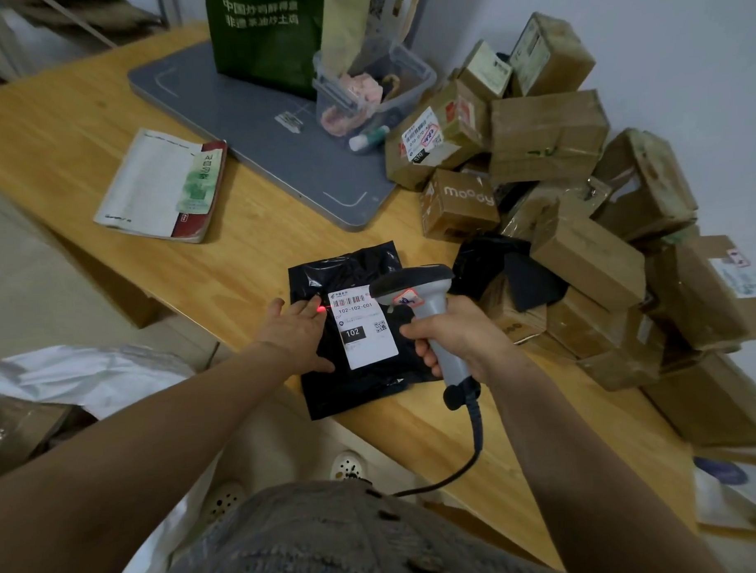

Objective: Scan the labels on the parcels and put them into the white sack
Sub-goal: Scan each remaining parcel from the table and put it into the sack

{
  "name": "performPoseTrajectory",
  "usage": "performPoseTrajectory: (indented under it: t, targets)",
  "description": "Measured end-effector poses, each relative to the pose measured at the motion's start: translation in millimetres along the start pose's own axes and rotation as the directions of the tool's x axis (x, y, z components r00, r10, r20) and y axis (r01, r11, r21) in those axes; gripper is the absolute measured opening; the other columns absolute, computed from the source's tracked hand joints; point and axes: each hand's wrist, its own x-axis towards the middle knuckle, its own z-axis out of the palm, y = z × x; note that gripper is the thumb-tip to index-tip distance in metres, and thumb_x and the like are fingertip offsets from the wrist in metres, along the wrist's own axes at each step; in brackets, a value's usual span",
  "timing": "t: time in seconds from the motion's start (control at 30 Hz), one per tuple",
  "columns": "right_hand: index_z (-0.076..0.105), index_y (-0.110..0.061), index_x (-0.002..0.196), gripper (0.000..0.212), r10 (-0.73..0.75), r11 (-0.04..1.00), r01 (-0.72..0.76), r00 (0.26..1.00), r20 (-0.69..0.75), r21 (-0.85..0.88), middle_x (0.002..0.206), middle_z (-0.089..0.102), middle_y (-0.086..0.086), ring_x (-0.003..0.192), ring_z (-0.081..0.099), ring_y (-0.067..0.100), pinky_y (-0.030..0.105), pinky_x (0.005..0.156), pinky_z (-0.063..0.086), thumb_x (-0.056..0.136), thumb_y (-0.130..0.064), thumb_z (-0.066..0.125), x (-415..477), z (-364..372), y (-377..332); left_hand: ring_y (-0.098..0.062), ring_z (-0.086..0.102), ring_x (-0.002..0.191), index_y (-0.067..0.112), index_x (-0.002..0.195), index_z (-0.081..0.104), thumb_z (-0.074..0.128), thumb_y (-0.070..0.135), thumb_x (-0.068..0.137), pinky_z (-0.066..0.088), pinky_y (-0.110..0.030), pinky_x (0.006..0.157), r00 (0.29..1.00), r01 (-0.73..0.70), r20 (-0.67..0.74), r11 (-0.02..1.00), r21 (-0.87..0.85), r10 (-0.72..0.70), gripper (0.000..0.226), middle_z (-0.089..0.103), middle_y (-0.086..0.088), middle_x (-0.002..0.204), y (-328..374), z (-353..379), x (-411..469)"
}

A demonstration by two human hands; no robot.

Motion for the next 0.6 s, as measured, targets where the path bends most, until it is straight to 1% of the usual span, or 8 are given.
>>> performPoseTrajectory:
  t: [0.17, 0.33, 0.6]
  targets:
    - [0.059, -0.004, 0.078, 0.014, 0.009, 1.0, -0.009, 1.0, 0.004, -0.001, 0.053, 0.055, 0.004, 0.042, 0.05, 0.013, 0.023, 0.042, 0.044, 0.086, -0.01, 0.068, -0.7, 1.1, -2.7, -0.018, 0.008, 0.148, 0.016, 0.154, 0.011, 0.054, 0.073, 0.078, 0.007, -0.047, 0.116, 1.0, -0.005, -0.004, 1.0, -0.019, 0.005, 0.104, 0.002, -0.003, 0.162, 0.0, -2.0, -0.9]
    - [0.06, -0.004, 0.083, 0.012, 0.007, 1.0, -0.007, 1.0, 0.005, -0.007, 0.056, 0.056, 0.004, 0.044, 0.052, 0.013, 0.023, 0.043, 0.045, 0.086, -0.011, 0.069, 0.5, 0.6, -3.7, -0.018, 0.008, 0.147, 0.015, 0.153, 0.011, 0.056, 0.071, 0.078, 0.008, -0.045, 0.117, 1.0, -0.005, -0.001, 0.999, -0.038, 0.005, 0.104, 0.002, -0.003, 0.162, -0.3, -2.5, -1.6]
    - [0.06, -0.003, 0.085, 0.014, 0.001, 1.0, 0.0, 1.0, 0.015, -0.017, 0.056, 0.057, 0.004, 0.043, 0.052, 0.013, 0.024, 0.043, 0.046, 0.085, -0.012, 0.07, 5.1, -0.7, -0.5, -0.019, 0.013, 0.146, 0.016, 0.152, 0.017, 0.059, 0.071, 0.076, 0.009, -0.048, 0.115, 1.0, -0.003, -0.027, 1.0, -0.019, 0.003, 0.103, 0.007, -0.003, 0.162, -0.4, -2.2, -0.1]
